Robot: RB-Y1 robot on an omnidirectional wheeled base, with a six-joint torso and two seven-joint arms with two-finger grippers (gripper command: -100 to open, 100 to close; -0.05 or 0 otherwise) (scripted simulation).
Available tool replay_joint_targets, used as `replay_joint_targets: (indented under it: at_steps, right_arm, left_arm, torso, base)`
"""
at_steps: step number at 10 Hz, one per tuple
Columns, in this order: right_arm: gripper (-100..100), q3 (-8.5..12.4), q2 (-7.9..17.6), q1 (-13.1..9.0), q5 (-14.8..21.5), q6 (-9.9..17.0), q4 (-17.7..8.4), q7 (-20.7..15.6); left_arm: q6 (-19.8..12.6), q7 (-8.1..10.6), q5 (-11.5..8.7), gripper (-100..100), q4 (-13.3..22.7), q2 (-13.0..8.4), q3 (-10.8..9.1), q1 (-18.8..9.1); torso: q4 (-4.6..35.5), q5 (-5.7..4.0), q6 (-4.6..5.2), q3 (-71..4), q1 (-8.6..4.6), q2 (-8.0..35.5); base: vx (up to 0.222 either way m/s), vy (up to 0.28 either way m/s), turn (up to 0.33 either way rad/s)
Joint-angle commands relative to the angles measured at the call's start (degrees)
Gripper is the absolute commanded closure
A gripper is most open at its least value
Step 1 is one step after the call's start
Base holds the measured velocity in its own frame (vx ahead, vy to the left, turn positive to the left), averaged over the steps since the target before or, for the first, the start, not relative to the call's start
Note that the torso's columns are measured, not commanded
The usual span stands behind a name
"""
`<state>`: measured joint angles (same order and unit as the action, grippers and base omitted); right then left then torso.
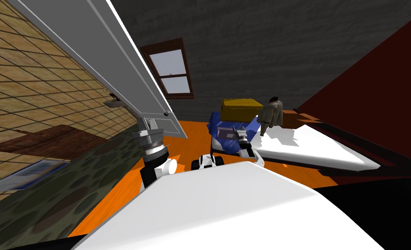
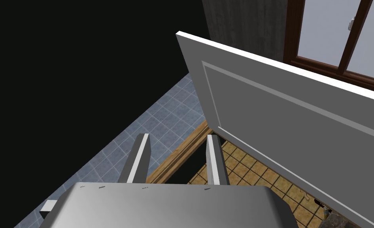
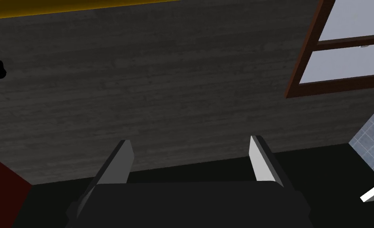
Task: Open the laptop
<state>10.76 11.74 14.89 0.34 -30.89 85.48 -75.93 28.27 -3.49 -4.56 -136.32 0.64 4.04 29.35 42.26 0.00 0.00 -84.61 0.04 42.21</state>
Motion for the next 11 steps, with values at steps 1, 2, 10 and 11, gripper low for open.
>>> replay_joint_targets:
  at_steps: [1, 2, 10, 11]
  right_arm:
    - [-100, 0.6, 0.1, -1.4, 0.1, -1.1, -3.6, -4.6]
    - [-100, 0.6, 0.1, -1.4, 0.1, -1.1, -4.4, -6.2]
    - [-100, 1.7, -0.2, -4.6, 0.5, -3.3, -13.2, -17.9]
    - [-100, 2.0, -0.4, -5.6, 0.6, -4.1, -15.8, -20.0]
  left_arm:
    - [0.0, 0.00, 0.0, 0, 0.0, 0.0, 0.00, 0.0]
    - [0.0, 0.00, 0.0, 0, 0.0, 0.0, 0.00, 0.0]
    - [0.0, 0.00, 0.0, 0, 0.0, 0.0, 0.00, 0.0]
    - [0.0, 0.00, 0.0, 0, 0.0, 0.0, 0.00, 0.0]
  torso:
    - [0.0, 0.03, 0.00, 0.0, 0.02, 0.0]
    - [0.0, 0.04, 0.00, 0.0, 0.10, 0.1]
    - [0.0, -0.01, 0.00, 0.0, -0.10, 0.1]
    - [0.0, -0.05, 0.01, 0.1, -0.24, 0.1]
  base:
    - [0.035, 0.118, -0.034]
    - [0.030, 0.107, -0.017]
    - [0.030, 0.071, -0.017]
    - [0.020, 0.051, -0.025]
